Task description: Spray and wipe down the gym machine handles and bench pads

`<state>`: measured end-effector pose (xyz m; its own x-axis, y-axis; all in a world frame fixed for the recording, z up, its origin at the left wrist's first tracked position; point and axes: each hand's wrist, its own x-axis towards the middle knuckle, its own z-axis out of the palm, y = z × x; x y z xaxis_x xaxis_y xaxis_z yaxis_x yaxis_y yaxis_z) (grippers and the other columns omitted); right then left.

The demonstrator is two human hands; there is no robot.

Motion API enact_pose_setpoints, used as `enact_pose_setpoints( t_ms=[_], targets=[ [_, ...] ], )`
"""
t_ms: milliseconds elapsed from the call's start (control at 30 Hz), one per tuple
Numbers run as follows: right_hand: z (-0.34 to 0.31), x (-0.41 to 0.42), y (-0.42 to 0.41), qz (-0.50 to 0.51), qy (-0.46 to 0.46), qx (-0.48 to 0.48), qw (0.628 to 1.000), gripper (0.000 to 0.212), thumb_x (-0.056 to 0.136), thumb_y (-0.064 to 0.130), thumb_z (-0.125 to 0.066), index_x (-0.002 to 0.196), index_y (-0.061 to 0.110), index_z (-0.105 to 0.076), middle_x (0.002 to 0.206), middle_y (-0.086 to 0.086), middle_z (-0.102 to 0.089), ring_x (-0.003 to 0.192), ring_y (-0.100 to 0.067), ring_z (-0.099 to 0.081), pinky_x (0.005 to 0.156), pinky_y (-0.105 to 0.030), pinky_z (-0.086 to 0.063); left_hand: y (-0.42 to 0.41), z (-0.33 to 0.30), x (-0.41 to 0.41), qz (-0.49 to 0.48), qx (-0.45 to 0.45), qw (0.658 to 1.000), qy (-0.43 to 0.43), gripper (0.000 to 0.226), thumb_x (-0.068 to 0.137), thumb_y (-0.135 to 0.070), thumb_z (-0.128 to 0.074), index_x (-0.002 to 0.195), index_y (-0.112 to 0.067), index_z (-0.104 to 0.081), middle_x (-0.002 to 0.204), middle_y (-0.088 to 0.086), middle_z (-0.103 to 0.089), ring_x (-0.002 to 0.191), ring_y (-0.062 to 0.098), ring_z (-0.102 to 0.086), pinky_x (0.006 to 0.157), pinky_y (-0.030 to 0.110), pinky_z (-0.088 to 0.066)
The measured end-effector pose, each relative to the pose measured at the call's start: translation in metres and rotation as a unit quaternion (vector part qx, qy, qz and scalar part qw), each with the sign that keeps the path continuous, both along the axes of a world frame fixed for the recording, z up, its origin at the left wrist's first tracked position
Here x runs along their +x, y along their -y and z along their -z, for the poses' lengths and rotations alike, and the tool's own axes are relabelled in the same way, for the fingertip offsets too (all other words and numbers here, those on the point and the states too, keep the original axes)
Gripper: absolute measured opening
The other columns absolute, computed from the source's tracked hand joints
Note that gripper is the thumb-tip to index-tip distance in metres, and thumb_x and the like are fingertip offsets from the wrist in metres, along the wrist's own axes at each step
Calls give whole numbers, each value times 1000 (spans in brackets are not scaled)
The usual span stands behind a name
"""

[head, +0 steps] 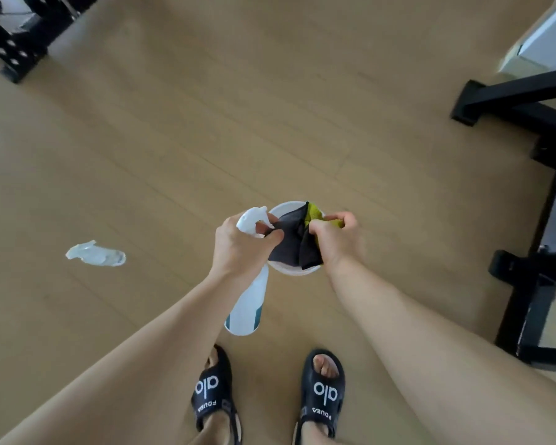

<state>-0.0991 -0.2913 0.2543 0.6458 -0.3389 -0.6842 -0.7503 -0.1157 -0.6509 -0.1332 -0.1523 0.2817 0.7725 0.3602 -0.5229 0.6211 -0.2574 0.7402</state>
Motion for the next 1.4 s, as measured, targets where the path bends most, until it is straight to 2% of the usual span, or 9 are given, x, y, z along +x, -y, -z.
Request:
enact_pose_setpoints(
  t_ms=[133, 233, 367, 500, 667, 800, 900, 1233, 1400],
  targets=[
    [83, 26, -3, -42, -27, -8, 999, 40, 80, 17, -68, 118, 20, -56, 107, -1, -61, 85, -21, -55, 58, -27, -36, -15, 82, 31, 29, 2, 1000, 0, 7, 82, -24, -70, 83, -30, -73, 65, -10, -63, 58, 14, -55, 47, 20, -43],
    [130, 36, -3, -122, -77, -53, 988, 51, 86, 20, -63, 134, 18, -46, 121, -5, -54, 94, -23, -47, 72, -28, -34, -33, 130, 44, 4, -4, 1000, 8, 4, 86, -29, -68, 84, -31, -71, 68, -1, -64, 53, 9, -56, 43, 16, -43],
    [167, 43, -14, -154, -93, -67, 981, 48, 93, 12, -52, 140, 18, -43, 112, -2, -51, 90, -22, -45, 75, -27, -34, -56, 175, 55, 10, 10, 999, 34, 10, 93, -28, -62, 85, -26, -68, 74, 1, -66, 60, 8, -57, 46, 9, -41],
    [187, 59, -34, -139, -78, -61, 985, 49, 93, 11, -49, 140, 22, -43, 90, 10, -50, 77, -12, -50, 57, -26, -32, -73, 204, 65, -12, 8, 997, 78, 15, 97, -21, -55, 91, -27, -67, 89, 4, -70, 65, 9, -59, 53, 6, -44],
    [215, 84, -53, -133, -16, -62, 989, 32, 90, 10, -46, 120, 21, -50, 88, 9, -52, 69, -10, -51, 54, -27, -35, -88, 234, 85, -28, 12, 992, 122, 13, 101, -29, -54, 99, -31, -67, 90, -3, -71, 66, 2, -63, 58, 5, -43],
    [240, 102, -59, -120, 27, -77, 989, 18, 89, 15, -49, 106, 18, -54, 91, 6, -56, 74, -17, -54, 57, -28, -40, -93, 263, 101, -25, 7, 989, 148, 14, 101, -29, -55, 103, -32, -68, 91, -5, -74, 81, 6, -69, 72, 18, -49],
    [257, 112, -59, -97, 60, -91, 989, 8, 90, 21, -51, 91, 14, -53, 81, 4, -55, 66, -16, -49, 57, -30, -39, -92, 284, 108, -21, 4, 987, 161, 15, 101, -28, -55, 104, -30, -69, 91, -4, -75, 86, 4, -70, 79, 20, -50],
    [274, 126, -50, -45, 113, -63, 991, 33, 90, 23, -47, 61, 15, -34, 62, -4, -42, 64, -24, -41, 57, -33, -34, -91, 324, 98, 6, 22, 988, 155, 14, 96, -38, -61, 107, -38, -69, 96, -12, -75, 96, 8, -67, 78, 20, -48],
    [230, 108, -40, -5, 151, 21, 988, 35, 93, 33, -52, 68, 16, -34, 65, -8, -32, 61, -20, -33, 60, -32, -30, -100, 302, 78, 95, 60, 989, 94, 47, 86, -42, -74, 129, -47, -53, 116, -20, -65, 107, 7, -60, 74, 20, -44]
  ],
)
